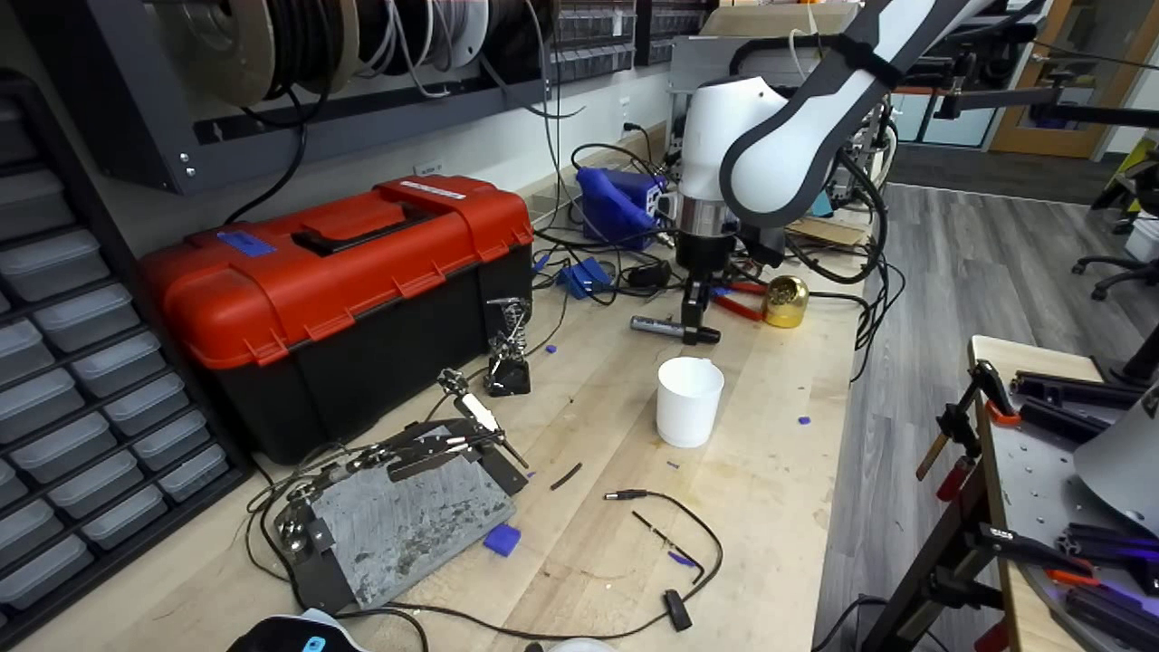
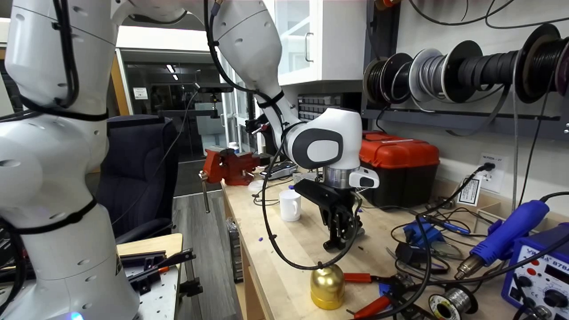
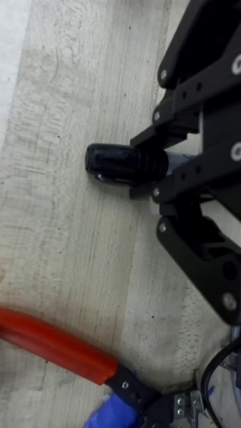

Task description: Put the marker inside the cup

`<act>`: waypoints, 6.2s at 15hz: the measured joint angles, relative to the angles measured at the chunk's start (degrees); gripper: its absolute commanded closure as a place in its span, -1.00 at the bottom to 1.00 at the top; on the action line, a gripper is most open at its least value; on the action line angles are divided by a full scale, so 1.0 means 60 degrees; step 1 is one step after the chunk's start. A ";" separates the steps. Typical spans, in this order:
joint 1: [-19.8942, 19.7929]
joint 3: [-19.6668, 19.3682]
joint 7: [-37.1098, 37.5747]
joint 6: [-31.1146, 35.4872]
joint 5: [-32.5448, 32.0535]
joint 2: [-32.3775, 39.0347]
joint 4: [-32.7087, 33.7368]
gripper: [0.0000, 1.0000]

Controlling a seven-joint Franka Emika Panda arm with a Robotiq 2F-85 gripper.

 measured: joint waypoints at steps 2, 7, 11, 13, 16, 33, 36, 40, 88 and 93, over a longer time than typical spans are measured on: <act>0.0000 0.0004 0.0000 -0.0014 0.0000 -0.0001 0.0004 0.85; 0.0024 0.0041 0.0000 -0.0041 -0.0029 -0.0084 0.0067 0.85; 0.0086 0.0044 0.0000 -0.0178 -0.0063 -0.0190 0.0172 0.85; 0.0114 0.0044 0.0000 -0.0419 -0.0083 -0.0300 0.0209 0.85; 0.0133 0.0056 0.0000 -0.0920 -0.0125 -0.0419 0.0335 0.85; 0.0527 0.0383 -0.1906 -0.6457 -0.1055 -0.1383 0.2294 0.85; 0.0558 0.0452 -0.2694 -0.7608 -0.1161 -0.1485 0.2681 0.85; 0.0651 0.0585 -0.3752 -0.8710 -0.1555 -0.1525 0.3026 0.85; 0.2964 0.2023 -0.5383 -1.1977 -0.4621 0.1954 0.5974 0.85; 0.3051 0.2111 -0.5635 -1.1977 -0.4621 0.2323 0.6216 0.85</act>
